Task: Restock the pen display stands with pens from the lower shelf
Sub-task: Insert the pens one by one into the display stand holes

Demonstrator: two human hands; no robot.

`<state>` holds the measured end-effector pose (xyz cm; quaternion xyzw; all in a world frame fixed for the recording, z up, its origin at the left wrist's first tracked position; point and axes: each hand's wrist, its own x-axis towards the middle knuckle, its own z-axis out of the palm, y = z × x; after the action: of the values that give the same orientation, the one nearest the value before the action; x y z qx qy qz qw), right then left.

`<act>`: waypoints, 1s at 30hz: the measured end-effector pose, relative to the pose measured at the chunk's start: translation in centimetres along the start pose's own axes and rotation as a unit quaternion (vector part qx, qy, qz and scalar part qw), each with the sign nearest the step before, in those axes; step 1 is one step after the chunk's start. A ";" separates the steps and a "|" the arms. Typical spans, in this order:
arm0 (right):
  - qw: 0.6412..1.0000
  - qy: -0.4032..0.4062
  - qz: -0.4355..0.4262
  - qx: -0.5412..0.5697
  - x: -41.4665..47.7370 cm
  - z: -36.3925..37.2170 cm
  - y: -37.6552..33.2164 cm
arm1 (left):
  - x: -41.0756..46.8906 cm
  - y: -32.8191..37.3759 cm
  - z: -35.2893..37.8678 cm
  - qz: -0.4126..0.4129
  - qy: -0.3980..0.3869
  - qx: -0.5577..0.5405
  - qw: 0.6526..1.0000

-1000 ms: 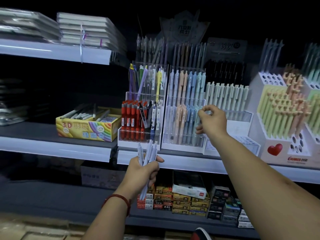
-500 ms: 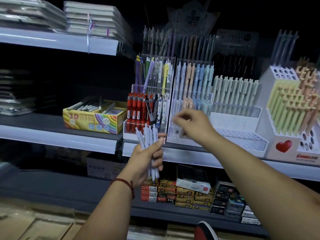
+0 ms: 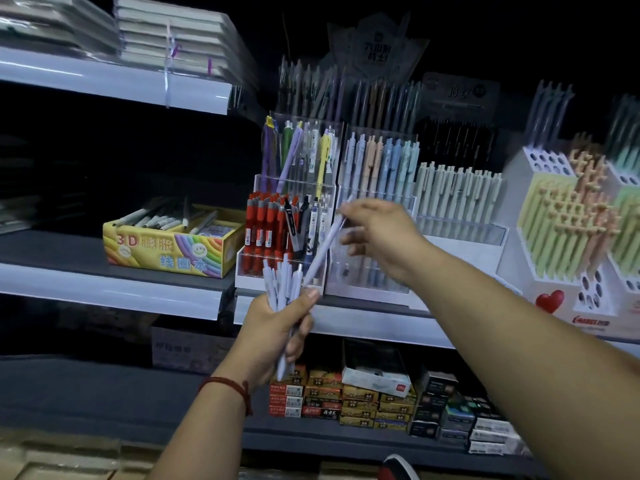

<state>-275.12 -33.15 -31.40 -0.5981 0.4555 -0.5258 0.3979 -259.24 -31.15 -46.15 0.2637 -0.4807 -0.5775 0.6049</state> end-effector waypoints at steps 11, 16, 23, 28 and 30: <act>0.870 0.131 -0.191 -0.435 6.6 -0.7 -1.5 | 2.3 -1.3 -2.2 0.090 0.132 0.037 0.986; 0.843 0.119 -0.183 -0.491 7.4 0.5 -1.6 | 2.5 -1.6 -2.6 0.083 0.124 0.046 0.988; 0.834 0.054 -0.108 -0.538 7.9 1.0 -4.3 | 2.5 -1.7 -3.2 0.079 0.102 0.037 0.991; 0.843 0.011 -0.071 -0.533 7.6 0.8 -5.1 | 2.5 -1.7 -3.4 0.083 0.099 0.031 0.991; 0.842 0.000 -0.052 -0.536 7.5 0.8 -4.6 | 2.6 -1.7 -3.4 0.082 0.099 0.027 0.991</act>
<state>-273.53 -39.18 -25.06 -0.7412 0.6343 -0.2193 -0.0127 -257.31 -34.73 -48.32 0.2953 -0.4540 -0.4836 0.6877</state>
